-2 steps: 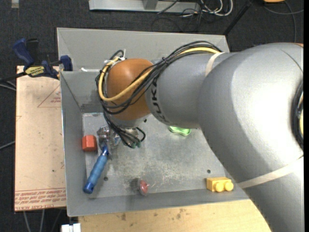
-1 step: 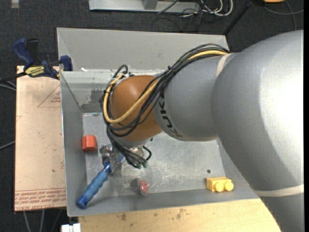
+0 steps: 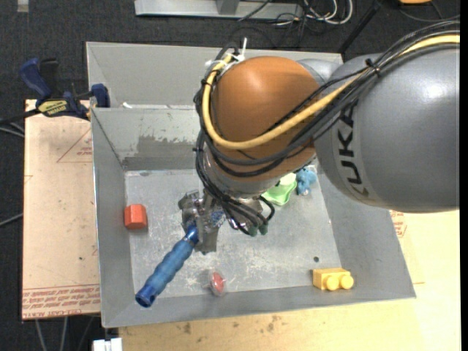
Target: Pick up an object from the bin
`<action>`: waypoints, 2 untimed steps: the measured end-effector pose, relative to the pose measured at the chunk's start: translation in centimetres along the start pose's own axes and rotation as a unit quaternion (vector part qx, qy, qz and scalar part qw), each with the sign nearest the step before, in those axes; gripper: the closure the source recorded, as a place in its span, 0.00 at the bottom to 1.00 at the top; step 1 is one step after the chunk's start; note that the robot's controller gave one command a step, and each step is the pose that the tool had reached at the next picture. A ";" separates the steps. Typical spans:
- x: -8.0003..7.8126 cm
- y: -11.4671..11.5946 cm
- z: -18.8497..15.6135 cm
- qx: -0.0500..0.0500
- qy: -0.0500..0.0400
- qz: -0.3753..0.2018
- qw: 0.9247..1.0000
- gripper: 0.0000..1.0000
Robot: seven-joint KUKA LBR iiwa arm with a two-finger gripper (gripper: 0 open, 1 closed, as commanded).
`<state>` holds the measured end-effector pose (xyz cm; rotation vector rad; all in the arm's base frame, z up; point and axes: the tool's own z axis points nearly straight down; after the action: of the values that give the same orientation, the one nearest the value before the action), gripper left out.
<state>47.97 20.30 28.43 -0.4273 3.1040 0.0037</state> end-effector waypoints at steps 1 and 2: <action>0.1 0.0 0.5 0.000 0.004 0.000 1.000 1.00; 0.1 0.0 0.5 0.000 0.004 0.000 1.000 1.00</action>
Offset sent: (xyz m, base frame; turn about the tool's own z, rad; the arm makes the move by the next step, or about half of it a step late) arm 0.0000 0.0000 0.0000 0.0000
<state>47.90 20.30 27.97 -0.4290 3.1112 0.0008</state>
